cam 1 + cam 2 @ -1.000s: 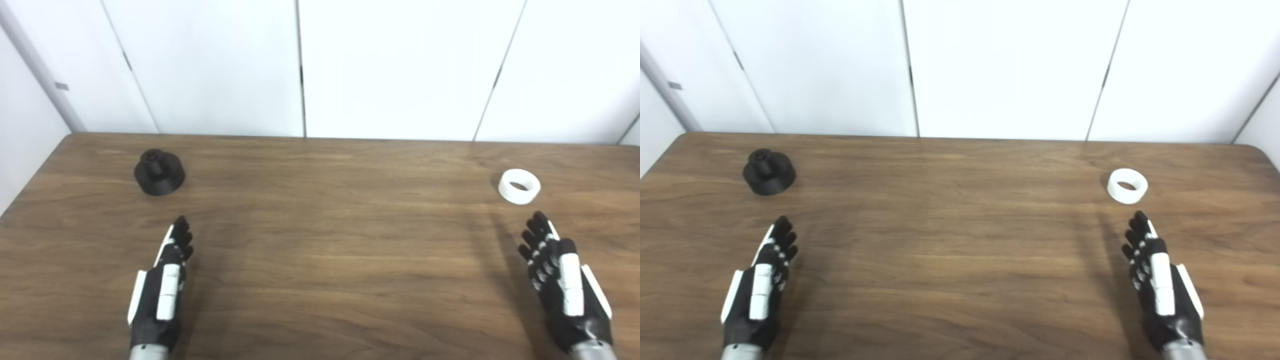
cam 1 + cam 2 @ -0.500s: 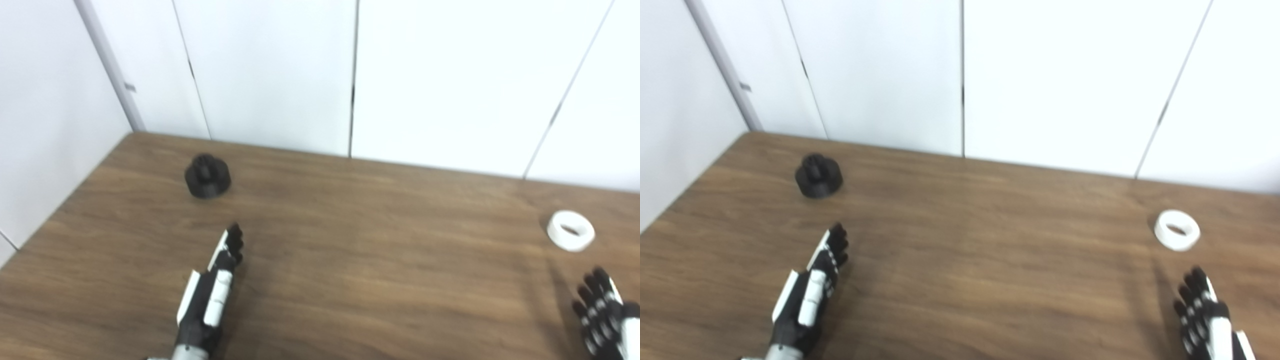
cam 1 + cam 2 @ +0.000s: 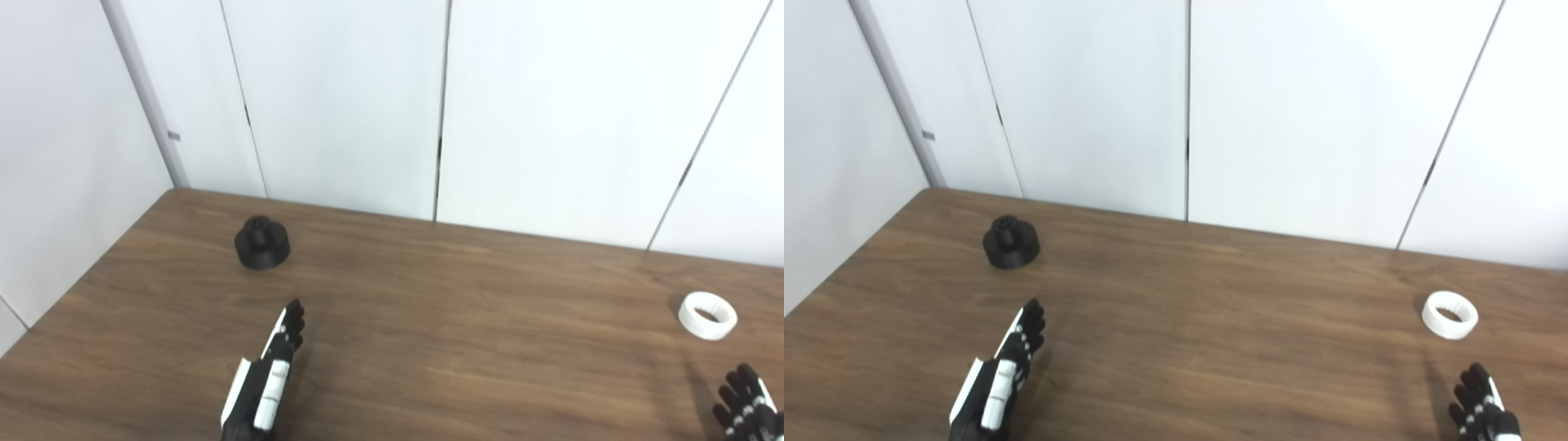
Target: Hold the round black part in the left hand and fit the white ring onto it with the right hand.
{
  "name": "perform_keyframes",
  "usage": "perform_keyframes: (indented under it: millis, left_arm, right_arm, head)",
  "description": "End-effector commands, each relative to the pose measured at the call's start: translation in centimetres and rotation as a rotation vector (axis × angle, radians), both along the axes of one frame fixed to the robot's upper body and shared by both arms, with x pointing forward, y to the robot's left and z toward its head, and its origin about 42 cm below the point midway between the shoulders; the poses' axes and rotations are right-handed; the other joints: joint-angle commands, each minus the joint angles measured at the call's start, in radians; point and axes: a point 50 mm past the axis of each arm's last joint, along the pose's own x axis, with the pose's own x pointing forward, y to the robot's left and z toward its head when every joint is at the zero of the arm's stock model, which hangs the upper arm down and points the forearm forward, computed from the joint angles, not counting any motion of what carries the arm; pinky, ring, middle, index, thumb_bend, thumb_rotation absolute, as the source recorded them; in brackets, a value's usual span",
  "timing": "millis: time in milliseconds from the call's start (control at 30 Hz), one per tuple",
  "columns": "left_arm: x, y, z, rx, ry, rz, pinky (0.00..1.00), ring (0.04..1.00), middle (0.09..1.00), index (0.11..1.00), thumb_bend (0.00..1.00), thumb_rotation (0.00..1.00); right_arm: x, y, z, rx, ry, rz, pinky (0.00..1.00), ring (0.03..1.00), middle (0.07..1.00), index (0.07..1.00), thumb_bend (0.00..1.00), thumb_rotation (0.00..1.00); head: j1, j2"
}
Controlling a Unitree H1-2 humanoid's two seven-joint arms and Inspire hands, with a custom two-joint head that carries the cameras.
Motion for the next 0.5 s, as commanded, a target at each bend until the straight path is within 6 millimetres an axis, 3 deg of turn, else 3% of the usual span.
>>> perform_keyframes:
  millis: [0,133,267,467]
  left_arm:
    - [-0.4,-0.9,-0.2,-0.014,-0.026,0.025,1.0,1.0,1.0,1.0,0.63,0.98]
    - [-0.7,-0.7,-0.2,-0.011,-0.012,0.063,1.0,0.986,0.991,0.995,0.63,0.93]
    - [-1.1,-0.5,0.6,-0.034,0.0,0.085,0.99,0.975,0.979,0.987,0.68,0.81]
    - [-0.9,1.1,3.5,0.049,0.014,0.133,0.96,0.962,0.971,0.988,0.69,0.62]
  right_arm:
    - [0.5,-0.2,1.0,-0.018,-0.075,0.013,1.0,1.0,1.0,1.0,0.67,1.0]
    - [0.1,0.2,1.1,-0.012,-0.073,0.019,1.0,1.0,1.0,1.0,0.66,1.0]
    - [-0.4,0.3,1.4,-0.013,-0.068,0.016,1.0,1.0,1.0,0.993,0.65,1.0]
    - [-0.8,0.4,1.6,-0.021,-0.066,0.005,1.0,1.0,1.0,0.997,0.63,1.0]
  head:
    - [0.018,0.004]
    - [0.017,0.006]
    - [-0.005,0.018]
    - [-0.007,0.021]
